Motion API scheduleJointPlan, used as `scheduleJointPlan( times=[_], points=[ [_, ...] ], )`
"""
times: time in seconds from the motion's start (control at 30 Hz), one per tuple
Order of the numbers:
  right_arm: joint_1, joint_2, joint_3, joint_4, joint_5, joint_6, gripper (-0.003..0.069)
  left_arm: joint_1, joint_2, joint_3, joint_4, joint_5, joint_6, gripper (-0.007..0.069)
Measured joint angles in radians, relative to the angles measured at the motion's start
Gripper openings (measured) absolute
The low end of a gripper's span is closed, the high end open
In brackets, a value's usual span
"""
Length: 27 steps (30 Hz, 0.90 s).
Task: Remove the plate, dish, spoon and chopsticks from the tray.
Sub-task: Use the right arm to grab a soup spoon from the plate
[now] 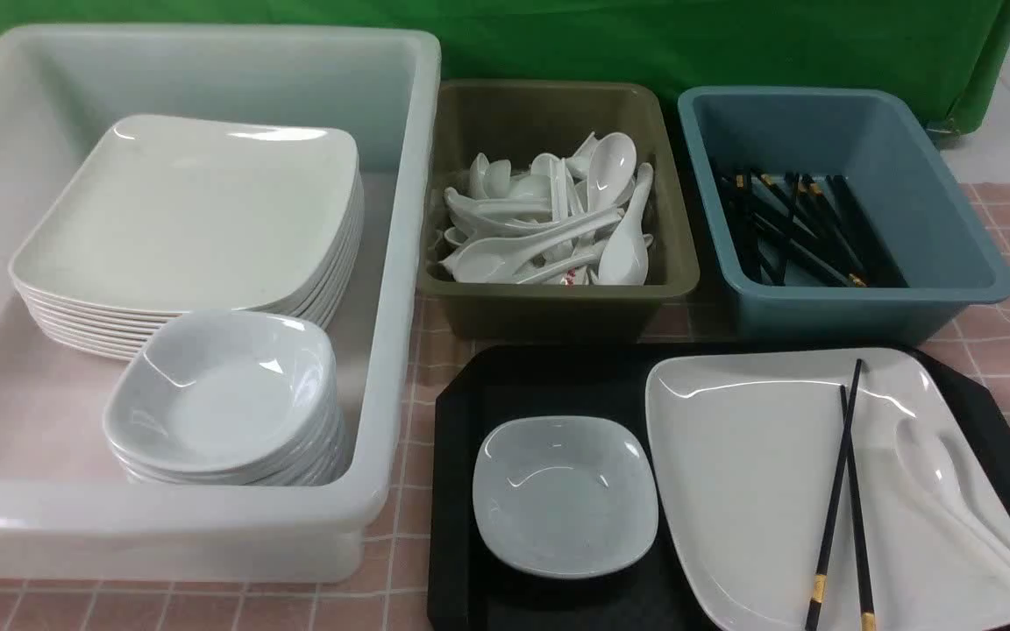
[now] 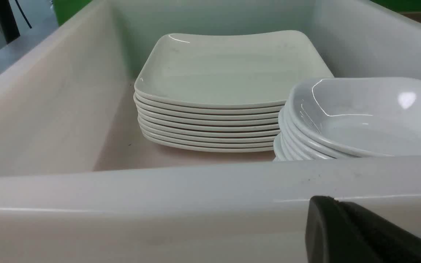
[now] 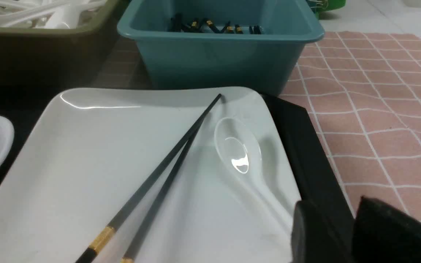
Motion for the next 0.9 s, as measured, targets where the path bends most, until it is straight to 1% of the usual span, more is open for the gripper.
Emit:
scheduleJointPlan(
  times=[0.27, 0.33, 0.4, 0.5, 0.9],
  points=[
    [0.000, 0.000, 0.000, 0.000, 0.000, 0.000, 0.0242, 0.000, 0.000, 0.000, 0.000, 0.000, 0.000, 0.0020],
    [0.000, 0.000, 0.000, 0.000, 0.000, 0.000, 0.0242, 0.000, 0.000, 0.000, 0.021, 0.000, 0.009, 0.0020],
    [0.000, 0.000, 0.000, 0.000, 0.000, 0.000, 0.0242, 0.000, 0.000, 0.000, 0.100, 0.000, 0.025, 0.0020],
    [0.000, 0.000, 0.000, 0.000, 0.000, 0.000, 0.0242, 0.000, 0.000, 0.000, 0.141, 0.000, 0.034, 0.0020],
    [0.000, 0.000, 0.000, 0.000, 0.000, 0.000, 0.0242, 0.000, 0.000, 0.000, 0.160, -0.011, 0.041, 0.0020]
  ],
)
